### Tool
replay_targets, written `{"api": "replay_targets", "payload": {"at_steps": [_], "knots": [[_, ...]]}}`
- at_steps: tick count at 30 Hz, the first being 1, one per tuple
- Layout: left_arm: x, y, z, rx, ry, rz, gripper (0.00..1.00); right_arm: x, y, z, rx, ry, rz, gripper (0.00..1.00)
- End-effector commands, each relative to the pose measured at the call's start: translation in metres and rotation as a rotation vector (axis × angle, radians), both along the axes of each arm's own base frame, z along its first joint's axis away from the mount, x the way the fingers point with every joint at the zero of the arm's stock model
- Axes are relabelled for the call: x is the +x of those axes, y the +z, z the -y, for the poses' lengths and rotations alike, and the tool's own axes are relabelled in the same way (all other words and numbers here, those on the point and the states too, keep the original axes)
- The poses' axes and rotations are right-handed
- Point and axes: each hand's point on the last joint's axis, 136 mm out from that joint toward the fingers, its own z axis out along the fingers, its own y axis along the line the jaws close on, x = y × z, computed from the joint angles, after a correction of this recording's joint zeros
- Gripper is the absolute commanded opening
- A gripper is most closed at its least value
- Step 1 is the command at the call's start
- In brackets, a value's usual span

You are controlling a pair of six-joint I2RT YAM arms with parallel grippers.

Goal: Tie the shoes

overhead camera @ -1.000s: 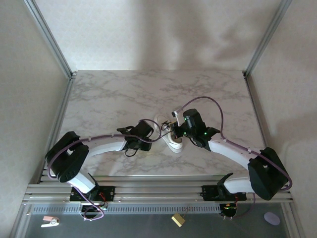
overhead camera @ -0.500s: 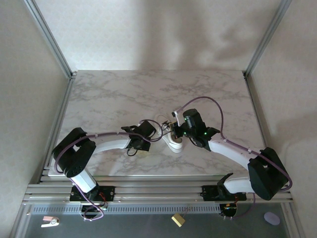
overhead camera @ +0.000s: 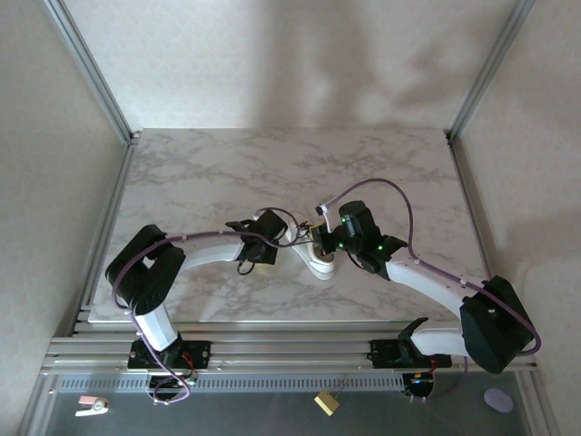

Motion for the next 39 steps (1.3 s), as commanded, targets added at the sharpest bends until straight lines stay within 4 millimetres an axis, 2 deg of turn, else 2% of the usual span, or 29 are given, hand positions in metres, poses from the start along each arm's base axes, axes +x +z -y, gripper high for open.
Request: {"api": "replay_targets", "payload": {"at_steps": [1, 7, 11, 18, 23, 27, 32, 35, 39], "knots": [[0.029, 0.014, -0.006, 0.02, 0.038, 0.092, 0.0, -0.004, 0.004, -0.004, 0.032, 0.039, 0.018, 0.0], [0.044, 0.017, -0.017, 0.029, 0.074, 0.123, 0.0, -0.005, 0.002, -0.008, 0.044, 0.057, 0.013, 0.0], [0.05, 0.014, -0.016, 0.021, 0.08, 0.127, 0.0, -0.005, 0.0, -0.008, 0.042, 0.055, 0.008, 0.0], [0.052, 0.003, -0.011, -0.004, 0.086, 0.114, 0.13, -0.005, -0.001, -0.007, 0.035, 0.053, 0.008, 0.0], [0.042, 0.003, -0.017, -0.012, 0.094, 0.105, 0.32, -0.005, -0.002, -0.007, 0.03, 0.051, 0.005, 0.0], [0.039, 0.02, -0.026, -0.013, 0.12, 0.147, 0.39, -0.004, -0.003, -0.007, 0.036, 0.047, 0.009, 0.0], [0.053, 0.057, -0.025, -0.047, 0.153, 0.23, 0.41, -0.002, -0.004, -0.007, 0.053, 0.031, 0.006, 0.0], [0.058, 0.083, -0.004, -0.17, 0.107, 0.266, 0.4, 0.0, -0.007, -0.002, 0.043, -0.004, 0.004, 0.0], [0.056, 0.105, 0.043, -0.405, -0.018, 0.241, 0.4, 0.009, -0.015, 0.014, 0.037, -0.129, -0.001, 0.0]]}}
